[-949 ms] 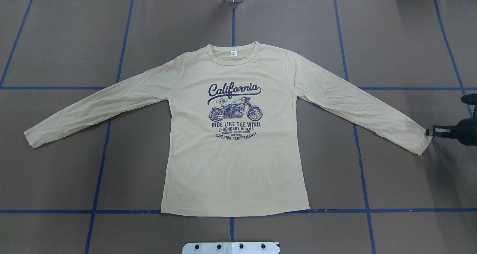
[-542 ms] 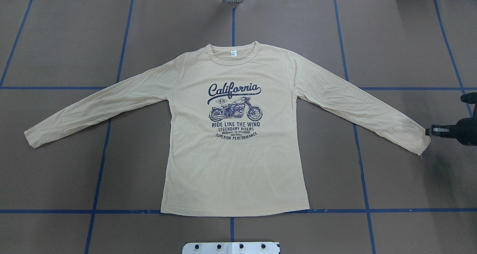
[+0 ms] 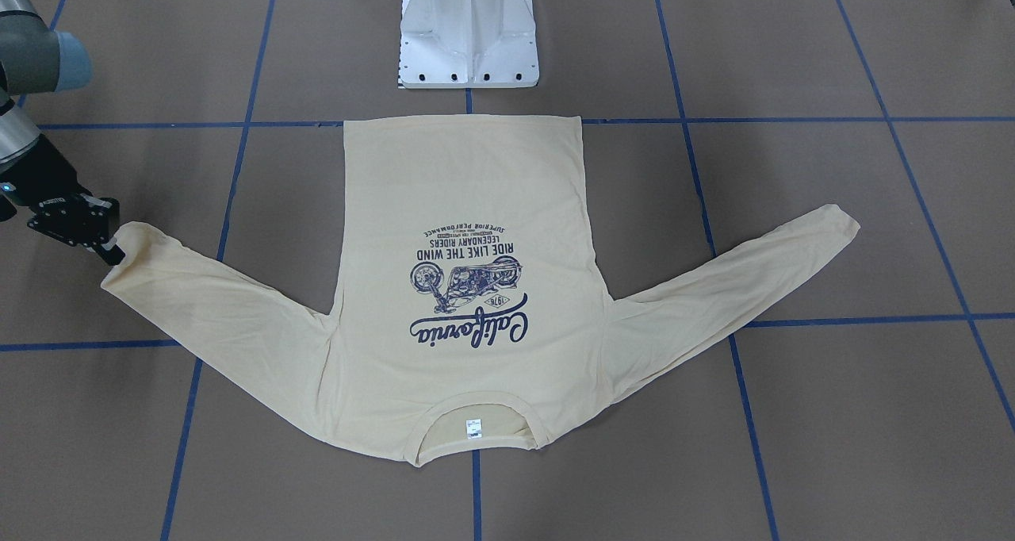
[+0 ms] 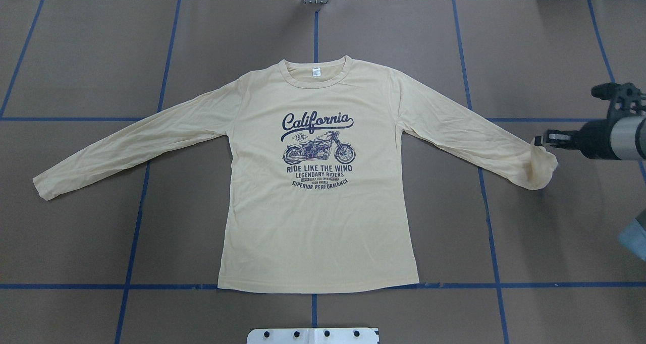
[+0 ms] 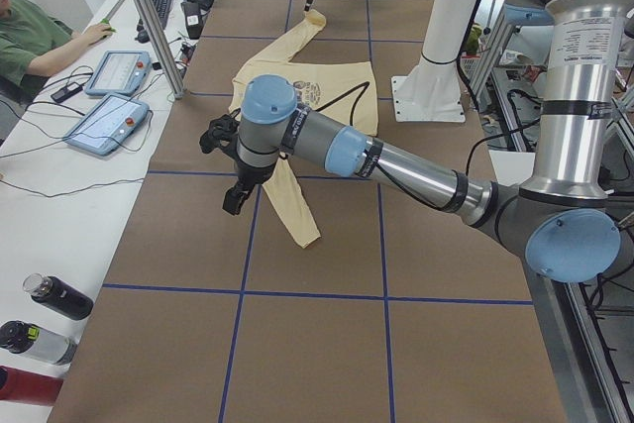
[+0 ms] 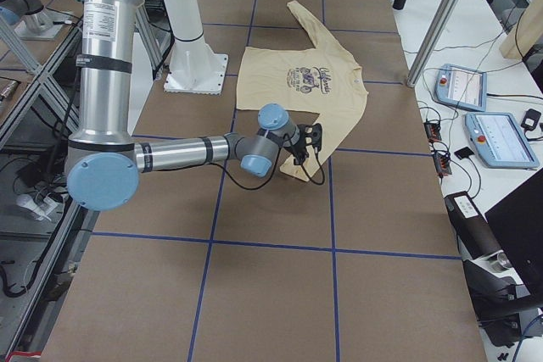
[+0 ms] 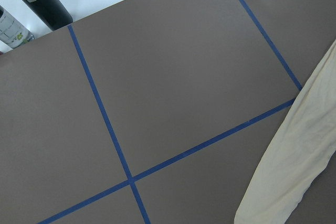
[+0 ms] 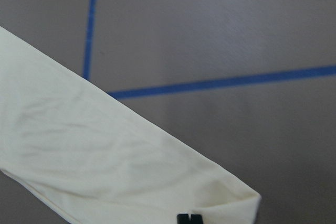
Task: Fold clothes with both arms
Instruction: 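Move the right gripper to the cuff of the sleeve nearest it and grasp, then carry the sleeve with the right gripper across to the shirt collar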
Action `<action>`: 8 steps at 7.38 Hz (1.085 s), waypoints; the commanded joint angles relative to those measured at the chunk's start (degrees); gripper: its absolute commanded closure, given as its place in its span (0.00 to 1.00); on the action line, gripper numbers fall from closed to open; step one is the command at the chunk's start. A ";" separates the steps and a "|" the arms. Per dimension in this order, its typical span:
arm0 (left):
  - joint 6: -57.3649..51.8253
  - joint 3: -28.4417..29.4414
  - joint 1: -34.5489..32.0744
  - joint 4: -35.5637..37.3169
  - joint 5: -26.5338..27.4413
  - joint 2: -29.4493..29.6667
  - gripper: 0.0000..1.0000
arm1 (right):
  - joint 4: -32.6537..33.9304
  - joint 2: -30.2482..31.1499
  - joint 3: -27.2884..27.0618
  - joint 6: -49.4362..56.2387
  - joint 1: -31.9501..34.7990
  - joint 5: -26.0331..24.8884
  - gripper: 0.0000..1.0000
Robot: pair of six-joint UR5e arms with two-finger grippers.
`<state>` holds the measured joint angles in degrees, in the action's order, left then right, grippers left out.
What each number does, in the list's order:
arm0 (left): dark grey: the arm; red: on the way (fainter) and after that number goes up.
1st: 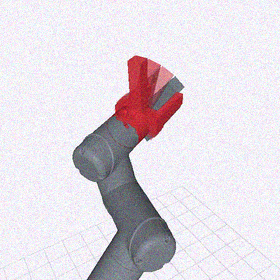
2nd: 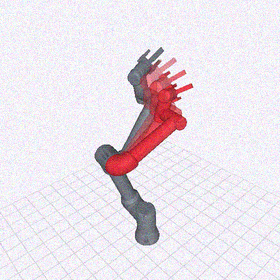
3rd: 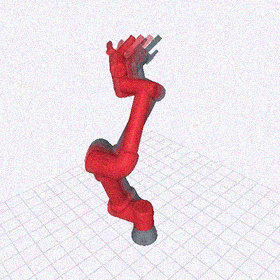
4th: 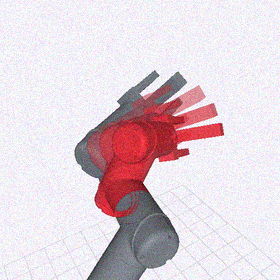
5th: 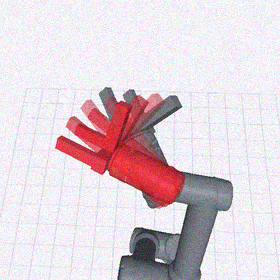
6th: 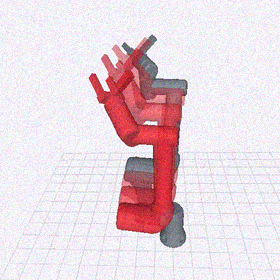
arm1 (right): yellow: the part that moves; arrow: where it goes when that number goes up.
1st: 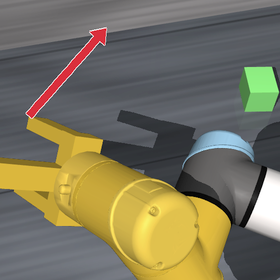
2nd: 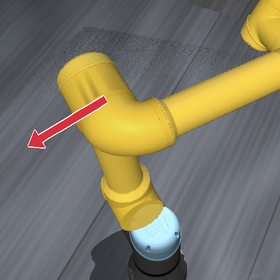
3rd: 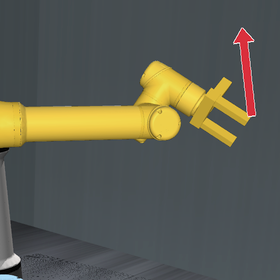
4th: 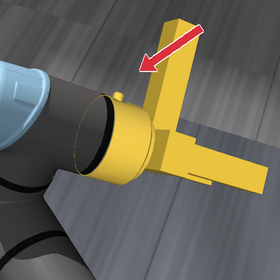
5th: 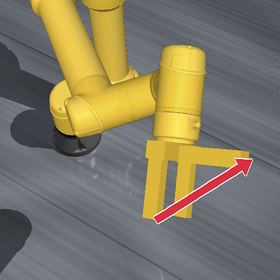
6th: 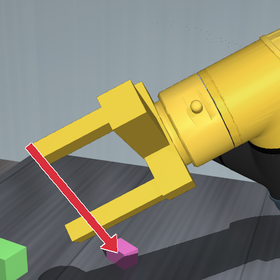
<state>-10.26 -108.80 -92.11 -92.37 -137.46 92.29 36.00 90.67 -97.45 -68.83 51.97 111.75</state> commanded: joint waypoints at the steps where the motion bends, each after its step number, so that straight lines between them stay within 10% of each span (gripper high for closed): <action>1: 0.07 -0.01 0.00 0.00 -0.09 0.00 0.00 | 15.68 -19.04 -0.37 -9.61 0.07 -3.01 1.00; 5: 0.16 0.08 0.00 0.00 -0.09 0.00 0.00 | 45.78 -46.85 0.67 -20.01 -6.85 -15.64 1.00; 8: 0.16 0.08 0.00 0.00 -0.09 0.00 0.00 | 50.66 -68.63 23.09 -25.91 -18.19 -26.84 1.00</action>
<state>-10.11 -108.72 -92.11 -92.37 -137.55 92.29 85.69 31.35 -84.90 -92.65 37.67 88.12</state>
